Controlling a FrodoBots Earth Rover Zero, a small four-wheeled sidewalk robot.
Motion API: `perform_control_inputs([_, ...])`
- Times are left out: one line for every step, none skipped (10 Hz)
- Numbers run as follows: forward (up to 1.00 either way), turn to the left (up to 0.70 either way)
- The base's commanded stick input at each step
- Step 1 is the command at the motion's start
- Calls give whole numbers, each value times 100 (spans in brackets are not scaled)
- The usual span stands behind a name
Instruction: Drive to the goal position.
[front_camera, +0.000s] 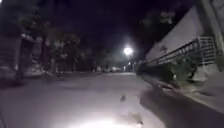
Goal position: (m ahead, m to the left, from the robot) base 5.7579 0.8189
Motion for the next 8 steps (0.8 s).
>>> perform_control_inputs([50,0])
perform_control_inputs([50,0])
perform_control_inputs([50,0])
perform_control_inputs([50,0])
perform_control_inputs([50,0])
perform_control_inputs([50,0])
perform_control_inputs([50,0])
perform_control_inputs([50,0])
